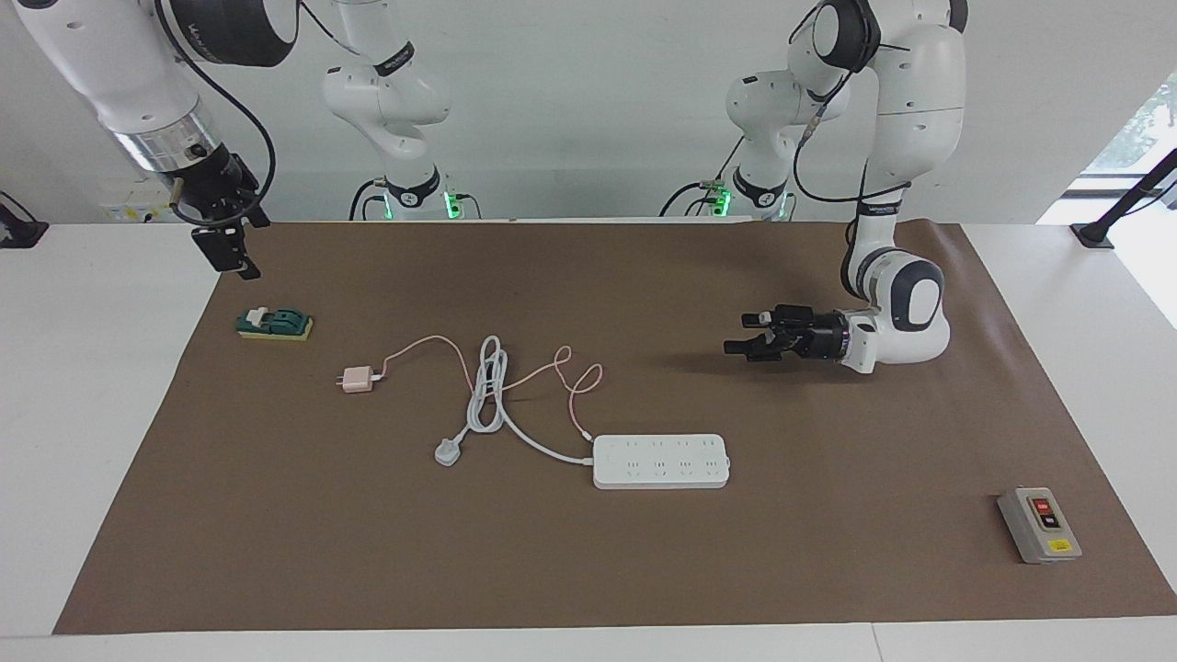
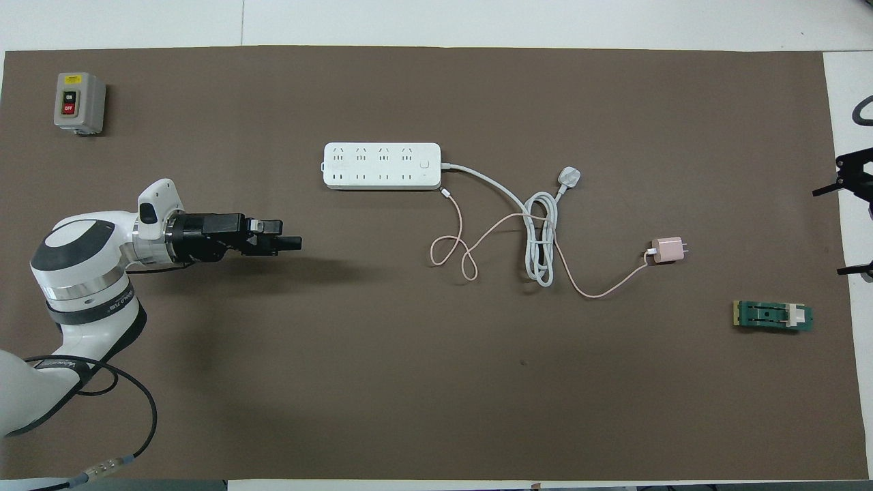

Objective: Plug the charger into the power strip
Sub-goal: 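Grasp the power strip end with the left gripper while the right gripper approaches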

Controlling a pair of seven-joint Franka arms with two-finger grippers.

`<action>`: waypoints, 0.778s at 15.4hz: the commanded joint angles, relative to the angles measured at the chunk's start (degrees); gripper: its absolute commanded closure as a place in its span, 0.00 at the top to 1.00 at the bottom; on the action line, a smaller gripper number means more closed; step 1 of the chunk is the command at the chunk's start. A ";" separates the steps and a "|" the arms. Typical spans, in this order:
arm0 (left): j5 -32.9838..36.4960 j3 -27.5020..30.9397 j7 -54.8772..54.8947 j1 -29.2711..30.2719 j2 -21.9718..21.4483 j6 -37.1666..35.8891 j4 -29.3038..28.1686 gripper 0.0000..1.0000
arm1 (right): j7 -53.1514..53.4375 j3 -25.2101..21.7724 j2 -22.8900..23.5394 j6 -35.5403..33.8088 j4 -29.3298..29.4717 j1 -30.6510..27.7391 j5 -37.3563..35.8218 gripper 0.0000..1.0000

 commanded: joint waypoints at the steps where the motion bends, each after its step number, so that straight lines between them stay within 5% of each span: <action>1: -1.45 0.56 0.55 -2.28 1.30 5.35 1.94 1.00 | 1.55 0.38 -1.43 1.95 -2.43 -0.93 2.07 1.00; 12: -2.86 0.74 -1.82 -5.71 3.50 6.86 5.99 1.00 | -3.18 0.11 2.87 11.87 -14.37 -3.57 12.70 1.00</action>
